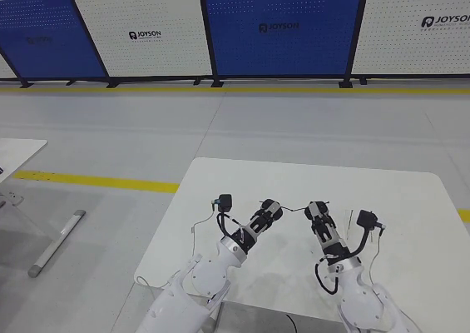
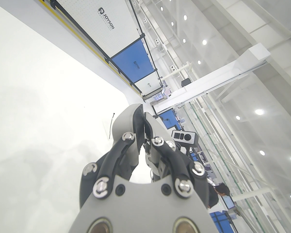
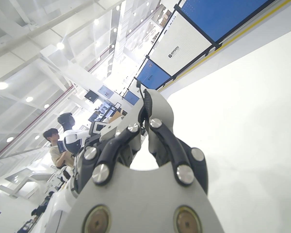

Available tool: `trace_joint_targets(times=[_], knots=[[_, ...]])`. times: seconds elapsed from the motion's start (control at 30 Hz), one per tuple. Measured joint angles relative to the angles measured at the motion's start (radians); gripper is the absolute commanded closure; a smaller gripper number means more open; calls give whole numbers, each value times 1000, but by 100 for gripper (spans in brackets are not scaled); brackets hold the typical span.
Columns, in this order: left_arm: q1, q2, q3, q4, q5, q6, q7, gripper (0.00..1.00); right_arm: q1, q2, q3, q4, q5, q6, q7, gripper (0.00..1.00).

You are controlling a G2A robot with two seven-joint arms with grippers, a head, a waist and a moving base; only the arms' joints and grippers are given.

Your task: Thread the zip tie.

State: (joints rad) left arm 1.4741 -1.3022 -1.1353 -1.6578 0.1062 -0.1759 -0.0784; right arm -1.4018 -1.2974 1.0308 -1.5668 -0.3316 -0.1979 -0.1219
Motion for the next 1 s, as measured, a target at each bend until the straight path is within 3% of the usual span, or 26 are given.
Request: trace_joint_targets(times=[0.63,1.0], knots=[[0,0,0,0,0,0,0,100,15,-25,-30,35,26,-35,27,100],[0,0,0,0,0,0,0,100,21,-41,-30,69,11,-79,-64,100]])
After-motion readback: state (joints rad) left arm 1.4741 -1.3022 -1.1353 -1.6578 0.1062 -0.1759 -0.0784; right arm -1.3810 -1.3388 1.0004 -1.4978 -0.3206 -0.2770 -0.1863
